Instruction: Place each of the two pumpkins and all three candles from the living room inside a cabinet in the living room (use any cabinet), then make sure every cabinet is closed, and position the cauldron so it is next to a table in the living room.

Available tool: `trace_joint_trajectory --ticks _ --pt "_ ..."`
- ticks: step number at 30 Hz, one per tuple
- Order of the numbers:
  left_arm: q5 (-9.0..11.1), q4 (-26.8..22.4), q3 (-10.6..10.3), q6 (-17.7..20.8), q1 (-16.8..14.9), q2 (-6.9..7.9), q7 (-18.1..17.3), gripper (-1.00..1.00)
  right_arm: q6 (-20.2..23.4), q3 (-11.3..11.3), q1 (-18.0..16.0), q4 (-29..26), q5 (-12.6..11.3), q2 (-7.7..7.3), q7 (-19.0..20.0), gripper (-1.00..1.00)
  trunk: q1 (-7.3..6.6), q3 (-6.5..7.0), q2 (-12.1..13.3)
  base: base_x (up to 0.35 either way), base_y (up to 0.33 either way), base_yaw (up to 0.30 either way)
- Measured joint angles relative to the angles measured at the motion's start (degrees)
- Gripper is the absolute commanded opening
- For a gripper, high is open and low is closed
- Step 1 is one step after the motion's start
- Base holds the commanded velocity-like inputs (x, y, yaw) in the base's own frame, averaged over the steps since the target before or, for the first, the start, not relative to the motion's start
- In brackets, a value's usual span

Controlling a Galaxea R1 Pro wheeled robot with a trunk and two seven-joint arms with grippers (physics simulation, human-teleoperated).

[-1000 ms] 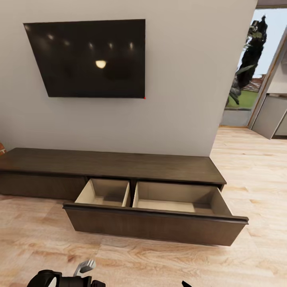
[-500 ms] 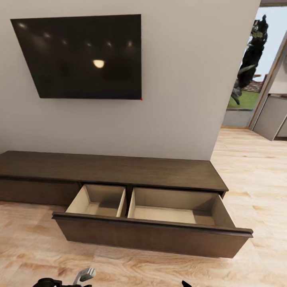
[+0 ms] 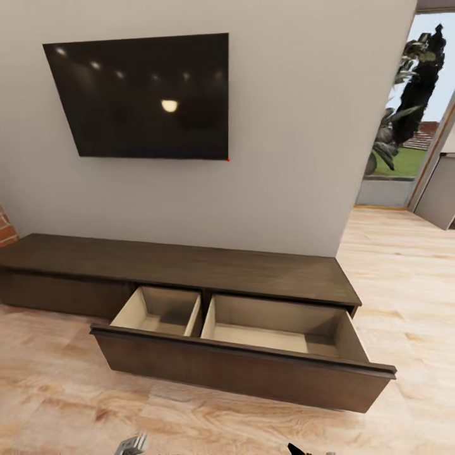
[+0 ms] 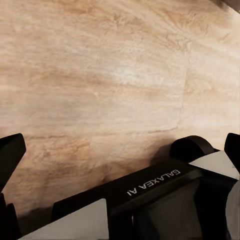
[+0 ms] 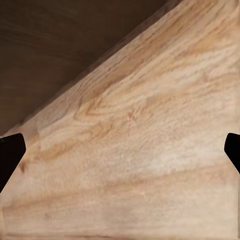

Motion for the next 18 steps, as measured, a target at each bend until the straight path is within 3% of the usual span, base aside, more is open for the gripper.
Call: trace_joint_trajectory --ticks 6,18 --pt "0.0 0.7 0.0 -2.6 0.0 0.00 0.0 1.00 0.0 0.0 0.0 -0.1 0.0 -0.01 0.0 1.00 0.00 0.49 0.0 -0.004 -0.212 0.190" --pt "0.0 0.8 0.0 -2.9 0.0 0.02 0.0 1.00 0.0 0.0 0.0 -0.1 0.0 -0.04 0.0 1.00 0.01 1.47 0.0 -0.047 -0.112 0.191"
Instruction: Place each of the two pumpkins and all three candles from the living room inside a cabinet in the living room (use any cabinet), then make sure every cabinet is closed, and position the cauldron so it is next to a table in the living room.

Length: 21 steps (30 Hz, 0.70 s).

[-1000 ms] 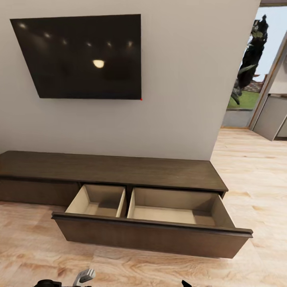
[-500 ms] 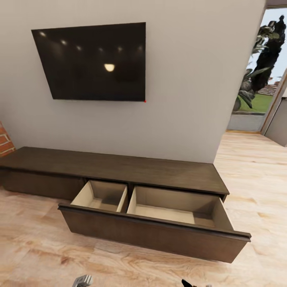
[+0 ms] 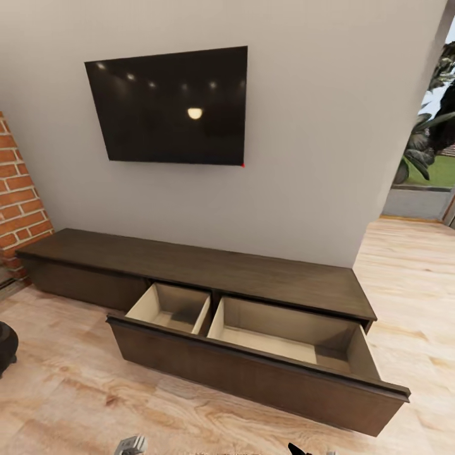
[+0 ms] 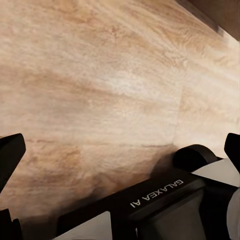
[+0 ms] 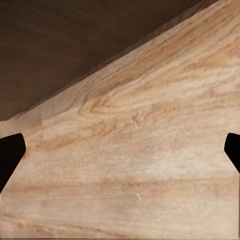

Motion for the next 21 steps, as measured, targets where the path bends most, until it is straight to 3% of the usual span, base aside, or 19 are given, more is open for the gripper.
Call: trace_joint_trajectory --ticks 21 --pt "0.0 0.0 0.0 0.0 0.0 0.00 0.0 1.00 0.0 0.0 0.0 0.0 0.0 -0.04 -0.1 1.00 0.01 1.71 0.0 -0.188 -0.150 0.190"
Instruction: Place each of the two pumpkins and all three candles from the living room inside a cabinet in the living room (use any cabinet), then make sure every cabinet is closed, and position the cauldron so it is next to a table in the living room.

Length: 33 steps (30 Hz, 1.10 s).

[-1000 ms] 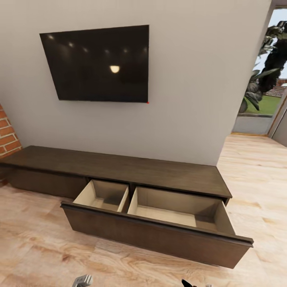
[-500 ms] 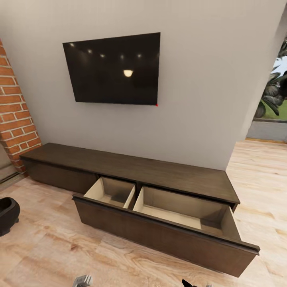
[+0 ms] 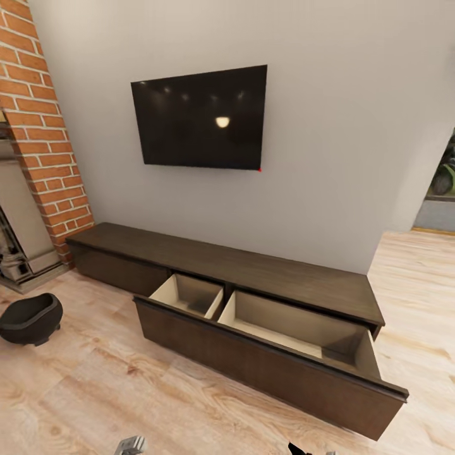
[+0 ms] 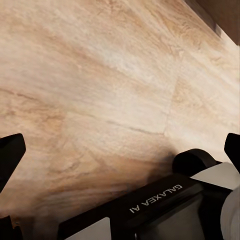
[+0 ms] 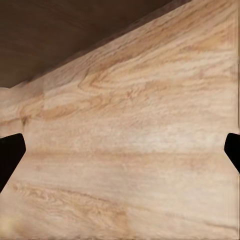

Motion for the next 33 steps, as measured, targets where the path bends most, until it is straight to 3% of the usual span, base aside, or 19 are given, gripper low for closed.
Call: trace_joint_trajectory --ticks 28,33 --pt "0.0 0.0 0.0 0.0 0.0 0.00 0.0 1.00 0.1 0.2 0.0 0.0 0.1 -0.01 -0.1 1.00 0.00 2.22 0.0 -0.215 -0.172 0.196" --pt "0.0 0.0 0.0 -0.1 0.0 0.00 0.0 1.00 0.2 0.4 0.0 0.0 0.3 -0.01 -2.1 1.00 0.00 2.43 0.0 -0.229 -0.166 0.266"
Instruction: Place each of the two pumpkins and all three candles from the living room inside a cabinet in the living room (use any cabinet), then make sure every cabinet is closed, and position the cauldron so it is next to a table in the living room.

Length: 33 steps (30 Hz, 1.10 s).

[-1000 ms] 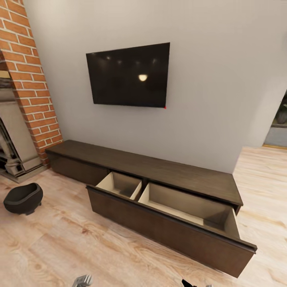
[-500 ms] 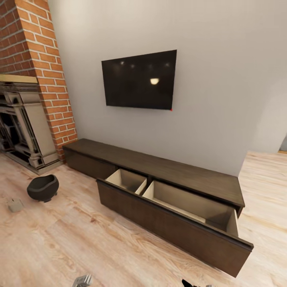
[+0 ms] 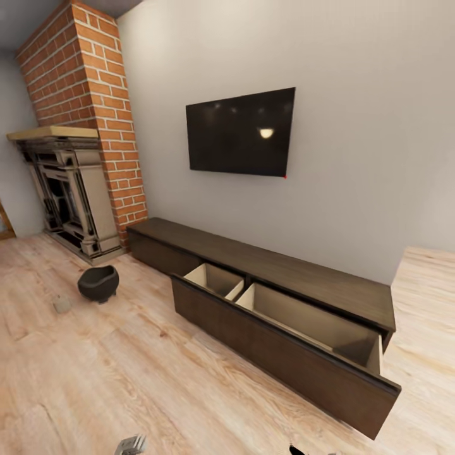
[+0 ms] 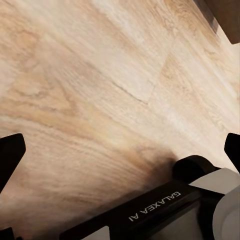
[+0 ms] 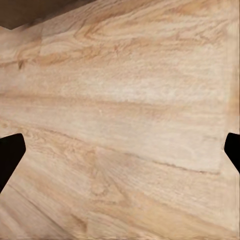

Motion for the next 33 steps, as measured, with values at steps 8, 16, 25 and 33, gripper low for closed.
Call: trace_joint_trajectory --ticks 8,16,25,33 --pt "0.0 0.0 0.0 0.0 0.0 0.00 0.0 1.00 0.0 0.1 0.0 0.0 0.1 0.00 -1.6 1.00 0.00 0.04 0.0 -0.229 -0.163 0.290" --pt "0.0 0.0 0.0 0.0 0.0 0.00 0.0 1.00 0.0 0.1 0.0 0.0 0.1 0.02 -2.1 1.00 0.00 0.04 0.0 -0.228 -0.153 0.292" --pt "0.0 0.0 0.0 0.0 0.0 0.00 0.0 1.00 0.0 0.1 0.0 0.0 0.1 0.04 -3.2 1.00 -0.01 0.04 0.0 -0.171 -0.036 0.292" --pt "0.0 0.0 0.0 0.0 0.0 0.00 0.0 1.00 0.0 0.1 0.0 0.0 0.1 0.08 -3.6 1.00 -0.01 0.04 0.0 -0.117 -0.001 0.292"
